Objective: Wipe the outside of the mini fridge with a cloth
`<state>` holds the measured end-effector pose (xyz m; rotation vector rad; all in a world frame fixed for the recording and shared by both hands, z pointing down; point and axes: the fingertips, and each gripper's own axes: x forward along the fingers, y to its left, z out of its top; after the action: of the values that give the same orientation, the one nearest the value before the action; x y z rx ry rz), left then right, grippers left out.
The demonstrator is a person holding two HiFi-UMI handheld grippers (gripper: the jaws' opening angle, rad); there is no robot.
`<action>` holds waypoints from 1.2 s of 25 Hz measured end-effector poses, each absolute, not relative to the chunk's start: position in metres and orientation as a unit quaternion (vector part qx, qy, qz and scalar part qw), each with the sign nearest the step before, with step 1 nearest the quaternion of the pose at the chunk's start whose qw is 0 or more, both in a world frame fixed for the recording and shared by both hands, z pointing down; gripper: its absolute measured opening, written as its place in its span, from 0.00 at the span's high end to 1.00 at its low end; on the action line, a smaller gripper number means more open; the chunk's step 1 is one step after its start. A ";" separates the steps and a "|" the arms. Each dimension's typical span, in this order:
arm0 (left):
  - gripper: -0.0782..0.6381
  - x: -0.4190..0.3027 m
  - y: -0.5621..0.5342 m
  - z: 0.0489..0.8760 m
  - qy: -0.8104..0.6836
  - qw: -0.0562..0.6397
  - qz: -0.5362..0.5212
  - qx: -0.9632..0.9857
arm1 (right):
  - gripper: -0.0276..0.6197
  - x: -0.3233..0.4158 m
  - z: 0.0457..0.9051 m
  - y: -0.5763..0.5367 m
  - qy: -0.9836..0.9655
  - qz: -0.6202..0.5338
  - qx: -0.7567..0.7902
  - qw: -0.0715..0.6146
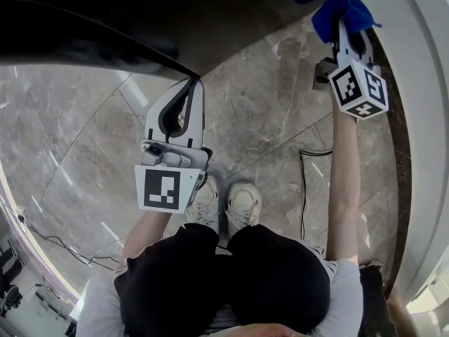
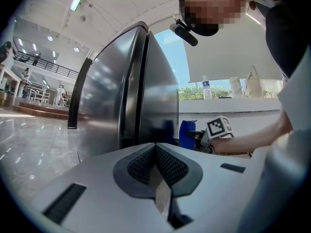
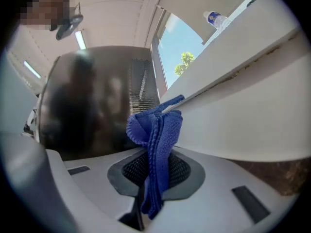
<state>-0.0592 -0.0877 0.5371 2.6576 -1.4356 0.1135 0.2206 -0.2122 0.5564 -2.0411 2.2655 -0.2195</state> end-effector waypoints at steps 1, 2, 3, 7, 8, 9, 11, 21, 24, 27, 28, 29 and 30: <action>0.88 -0.060 -0.087 0.537 -0.475 0.059 0.037 0.877 | 0.84 0.205 0.560 -0.198 0.751 -0.083 -0.653 0.054; 0.88 -0.061 -0.087 0.537 -0.478 0.061 0.035 0.876 | 0.84 0.186 0.565 -0.182 0.763 -0.094 -0.636 0.059; 0.88 -0.062 -0.087 0.537 -0.478 0.060 0.036 0.875 | 0.84 0.163 0.571 -0.167 0.779 -0.105 -0.616 0.059; 0.88 -0.065 -0.087 0.539 -0.484 0.060 0.037 0.872 | 0.84 0.054 0.599 -0.120 0.856 -0.116 -0.504 0.018; 0.88 -0.066 -0.088 0.539 -0.486 0.064 0.034 0.871 | 0.84 0.030 0.605 -0.112 0.871 -0.114 -0.478 0.006; 0.88 -0.066 -0.088 0.541 -0.488 0.065 0.034 0.870 | 0.84 0.010 0.610 -0.105 0.883 -0.112 -0.455 -0.004; 0.88 -0.069 -0.087 0.543 -0.487 0.061 0.039 0.870 | 0.84 -0.021 0.617 -0.096 0.901 -0.108 -0.421 -0.016; 0.88 -0.080 -0.087 0.542 -0.502 0.065 0.032 0.862 | 0.84 -0.091 0.627 -0.085 0.934 -0.084 -0.343 -0.049; 0.88 -0.077 -0.087 0.541 -0.498 0.065 0.031 0.864 | 0.84 -0.092 0.630 -0.091 0.935 -0.077 -0.343 -0.058; 0.88 -0.076 -0.086 0.544 -0.491 0.063 0.040 0.868 | 0.84 -0.090 0.633 -0.092 0.934 -0.071 -0.344 -0.065; 0.88 -0.075 -0.086 0.545 -0.491 0.065 0.040 0.868 | 0.84 -0.089 0.633 -0.093 0.933 -0.071 -0.346 -0.067; 0.88 -0.075 -0.086 0.546 -0.491 0.066 0.040 0.868 | 0.84 -0.087 0.634 -0.094 0.932 -0.071 -0.349 -0.068; 0.88 -0.075 -0.086 0.546 -0.491 0.066 0.041 0.868 | 0.84 -0.083 0.635 -0.096 0.930 -0.072 -0.354 -0.068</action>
<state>-0.0749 -0.0856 0.5463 2.6170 -1.4796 0.1230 -0.0832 -0.0960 0.6345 -1.1634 3.0553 -0.2351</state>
